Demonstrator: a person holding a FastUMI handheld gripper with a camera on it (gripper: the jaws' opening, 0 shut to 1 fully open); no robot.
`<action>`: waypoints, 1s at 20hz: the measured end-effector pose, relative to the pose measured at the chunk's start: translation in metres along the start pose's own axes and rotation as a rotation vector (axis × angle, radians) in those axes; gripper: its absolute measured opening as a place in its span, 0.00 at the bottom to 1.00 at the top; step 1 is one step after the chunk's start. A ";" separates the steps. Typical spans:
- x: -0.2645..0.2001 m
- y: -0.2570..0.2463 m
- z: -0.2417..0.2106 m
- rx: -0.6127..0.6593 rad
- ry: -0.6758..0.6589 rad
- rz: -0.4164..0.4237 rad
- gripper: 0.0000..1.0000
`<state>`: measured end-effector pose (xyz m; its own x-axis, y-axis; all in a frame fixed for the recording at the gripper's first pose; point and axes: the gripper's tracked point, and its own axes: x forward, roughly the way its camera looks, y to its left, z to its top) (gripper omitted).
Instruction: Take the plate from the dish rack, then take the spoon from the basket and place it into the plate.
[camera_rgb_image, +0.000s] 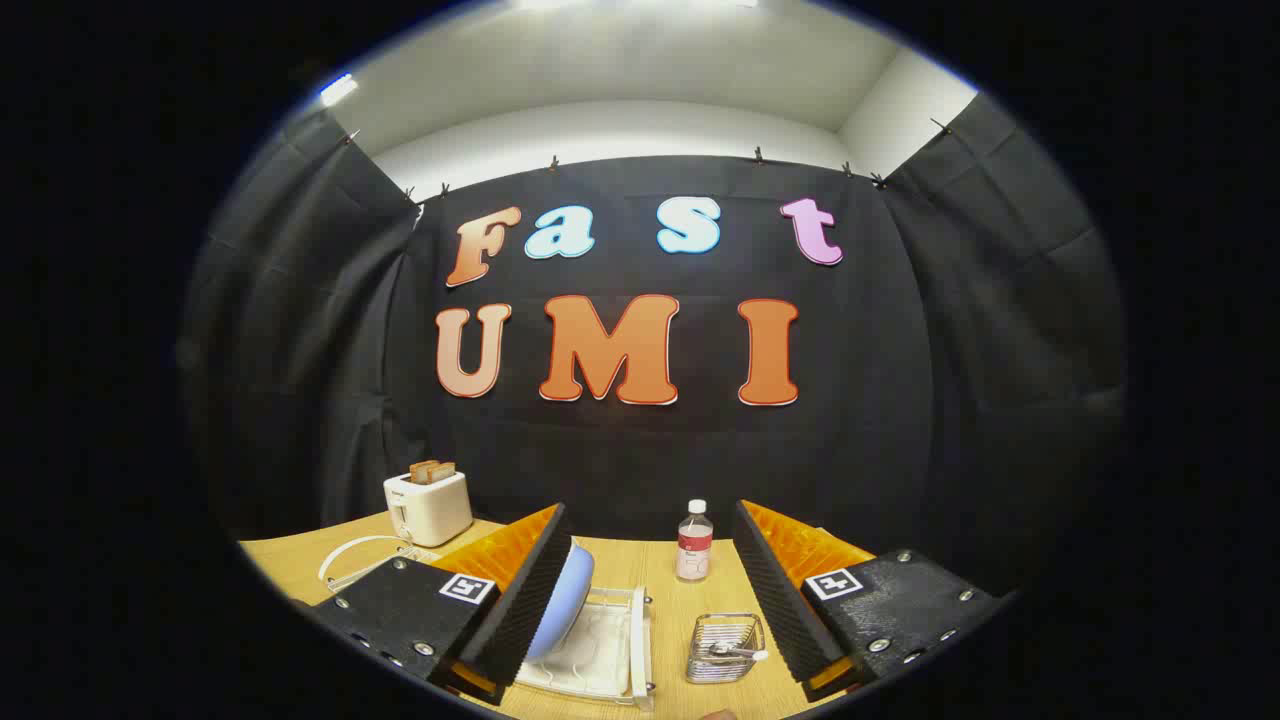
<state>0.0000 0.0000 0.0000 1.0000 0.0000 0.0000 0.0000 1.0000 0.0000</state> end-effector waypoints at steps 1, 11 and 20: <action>0.000 0.003 0.000 0.003 0.003 0.008 0.97; 0.006 0.021 -0.002 0.006 0.022 0.039 0.97; 0.018 0.032 -0.017 -0.009 0.110 0.062 0.97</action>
<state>0.0181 0.0320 -0.0173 0.9920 0.0616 -0.1105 -0.0626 0.9980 -0.0056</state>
